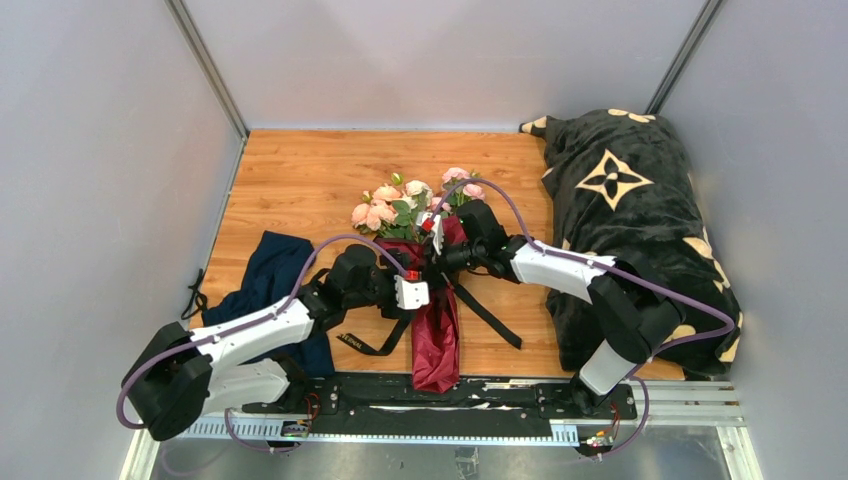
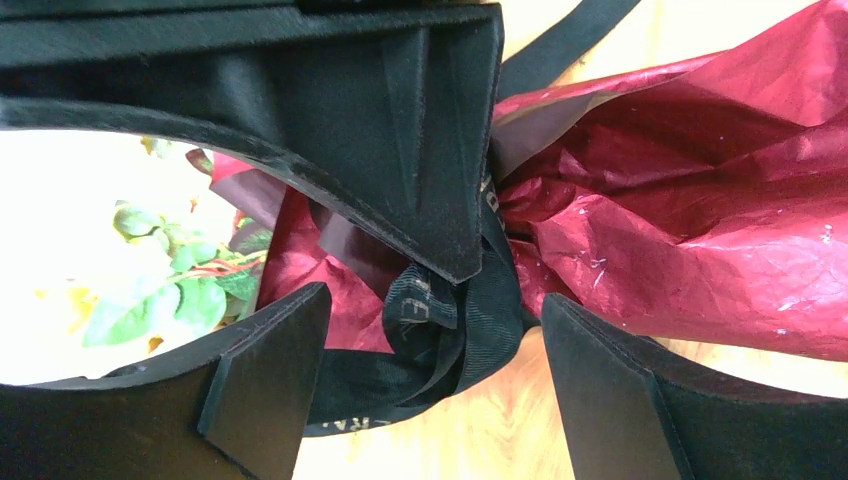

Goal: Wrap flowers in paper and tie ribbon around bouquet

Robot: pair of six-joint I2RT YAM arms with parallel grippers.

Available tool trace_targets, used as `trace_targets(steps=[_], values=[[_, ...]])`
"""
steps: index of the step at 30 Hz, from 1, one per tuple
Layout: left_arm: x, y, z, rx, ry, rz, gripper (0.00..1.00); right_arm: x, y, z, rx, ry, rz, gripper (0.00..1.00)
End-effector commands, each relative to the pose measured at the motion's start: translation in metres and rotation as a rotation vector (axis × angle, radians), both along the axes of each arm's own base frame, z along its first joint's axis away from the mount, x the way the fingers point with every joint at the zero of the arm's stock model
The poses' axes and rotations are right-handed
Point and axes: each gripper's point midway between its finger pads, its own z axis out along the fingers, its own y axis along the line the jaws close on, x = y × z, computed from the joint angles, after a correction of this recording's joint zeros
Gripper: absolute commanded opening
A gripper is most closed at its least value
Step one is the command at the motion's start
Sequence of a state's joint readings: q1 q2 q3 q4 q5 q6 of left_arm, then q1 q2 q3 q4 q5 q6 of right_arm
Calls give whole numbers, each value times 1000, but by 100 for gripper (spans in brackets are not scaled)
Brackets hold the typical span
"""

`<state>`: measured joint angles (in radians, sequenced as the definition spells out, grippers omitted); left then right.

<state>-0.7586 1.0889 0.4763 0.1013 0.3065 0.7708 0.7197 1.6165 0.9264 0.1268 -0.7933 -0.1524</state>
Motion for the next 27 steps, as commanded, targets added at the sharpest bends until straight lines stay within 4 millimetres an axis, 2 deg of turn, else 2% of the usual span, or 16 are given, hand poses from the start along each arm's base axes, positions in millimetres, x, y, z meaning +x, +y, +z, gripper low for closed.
trace_targets(steps=[1,5,7,10,14,18,22,25,27], values=[[2,-1,-11,3,-5,-9,88,-4,4,20,26,-6,19,0],[0,-4,-15,30,-3,-49,87,-3,5,22,34,-4,20,0],[1,-5,-17,43,2,-55,83,-2,5,23,38,-1,17,0],[8,-5,-19,56,-7,-33,61,-2,6,24,43,4,18,0],[12,-3,-24,80,-26,-26,46,-2,6,26,58,11,14,0],[26,-1,-19,53,-51,62,23,0,4,25,53,14,0,0],[24,-2,-14,28,-42,69,10,-1,1,23,46,25,-8,0],[36,2,-3,-10,-69,152,0,-3,-1,21,34,31,-11,0],[44,4,8,-46,-89,208,0,-5,-5,18,19,34,-12,0]])
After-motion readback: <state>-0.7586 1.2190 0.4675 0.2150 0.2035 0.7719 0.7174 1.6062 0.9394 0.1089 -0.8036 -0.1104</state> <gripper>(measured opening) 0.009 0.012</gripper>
